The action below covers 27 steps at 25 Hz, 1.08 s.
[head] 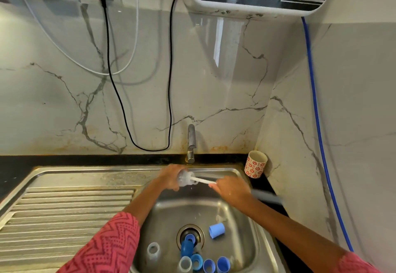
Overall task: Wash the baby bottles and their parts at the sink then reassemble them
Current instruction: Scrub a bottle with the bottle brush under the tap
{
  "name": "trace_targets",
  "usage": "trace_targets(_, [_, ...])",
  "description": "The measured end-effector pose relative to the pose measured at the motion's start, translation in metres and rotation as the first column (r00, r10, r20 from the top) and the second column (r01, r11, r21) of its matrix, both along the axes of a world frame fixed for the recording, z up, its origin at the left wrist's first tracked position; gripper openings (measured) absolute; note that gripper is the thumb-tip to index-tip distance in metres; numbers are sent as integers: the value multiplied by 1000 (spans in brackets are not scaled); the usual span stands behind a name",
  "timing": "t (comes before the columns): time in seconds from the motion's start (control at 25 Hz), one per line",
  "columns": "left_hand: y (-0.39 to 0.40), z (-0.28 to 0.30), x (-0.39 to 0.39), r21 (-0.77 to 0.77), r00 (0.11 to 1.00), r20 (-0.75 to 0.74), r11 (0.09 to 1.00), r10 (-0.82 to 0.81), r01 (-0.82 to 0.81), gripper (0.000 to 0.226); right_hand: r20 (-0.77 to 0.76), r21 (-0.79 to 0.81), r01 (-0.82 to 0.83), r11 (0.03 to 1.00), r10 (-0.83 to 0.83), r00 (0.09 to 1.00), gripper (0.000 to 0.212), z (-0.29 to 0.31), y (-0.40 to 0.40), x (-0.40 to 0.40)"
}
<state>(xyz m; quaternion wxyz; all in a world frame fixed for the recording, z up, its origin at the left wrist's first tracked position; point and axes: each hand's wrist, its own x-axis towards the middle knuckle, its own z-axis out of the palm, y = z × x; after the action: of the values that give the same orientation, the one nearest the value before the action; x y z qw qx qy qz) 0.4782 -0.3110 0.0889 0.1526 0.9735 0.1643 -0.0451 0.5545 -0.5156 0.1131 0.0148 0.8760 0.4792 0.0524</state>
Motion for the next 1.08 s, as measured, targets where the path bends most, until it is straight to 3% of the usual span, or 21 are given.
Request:
trace_targets(0.08, [12,0,-4,176,1000,27,984,4,-9,63,-264,-49,87,995,-97,960,48,-10,-5,0])
trace_targets(0.2, [17,-8,-7,88,998,30,995,51,-54,66,-289,-67,31,997,-49,956,51,-3,-4,0])
trace_targets(0.32, [14,-8,-3,158,999,46,987,21,-28,59,-377,-62,54,997,-74,923,51,8,-8,5])
trace_targets(0.44, [25,5,0,366,993,114,931,-29,-15,53,-750,-9,202,979,-140,647,46,9,-18,2])
trace_targets(0.48, [26,9,3,402,992,112,915,-62,12,53,-767,0,232,973,-149,625,46,8,-17,0])
trace_targets(0.52, [22,11,7,396,990,99,917,-97,50,52,-690,22,226,974,-149,709,45,6,-14,-1])
trace_targets(0.56, [16,12,10,359,988,85,929,-126,88,52,-511,43,184,982,-137,848,43,3,-10,-4])
trace_targets(0.6, [8,12,14,302,989,71,948,-132,105,52,-239,32,122,992,-111,965,39,1,-5,-3])
trace_targets(0.64, [2,11,16,269,992,50,958,-120,102,54,-129,-56,129,990,-135,982,34,4,0,-3])
trace_targets(0.72, [1,11,18,368,994,48,927,-99,75,58,-25,-2,139,990,-139,990,40,1,3,2])
trace_targets(0.8, [8,14,17,570,993,28,818,-115,79,60,-41,-32,122,992,-123,992,38,-3,0,5])
trace_targets(0.92, [11,19,12,729,988,16,677,-156,95,64,-37,111,45,993,-42,998,47,-29,0,8])
trace_targets(0.96, [9,19,13,774,989,20,629,-149,79,65,-44,124,90,988,-85,995,47,-30,1,7])
trace_targets(1.04, [4,21,12,786,993,88,617,-78,-21,68,-189,144,213,966,-185,964,46,-41,7,1])
trace_targets(1.08, [4,19,15,720,976,214,682,-43,-128,70,-265,139,235,962,-193,945,44,-44,9,-6])
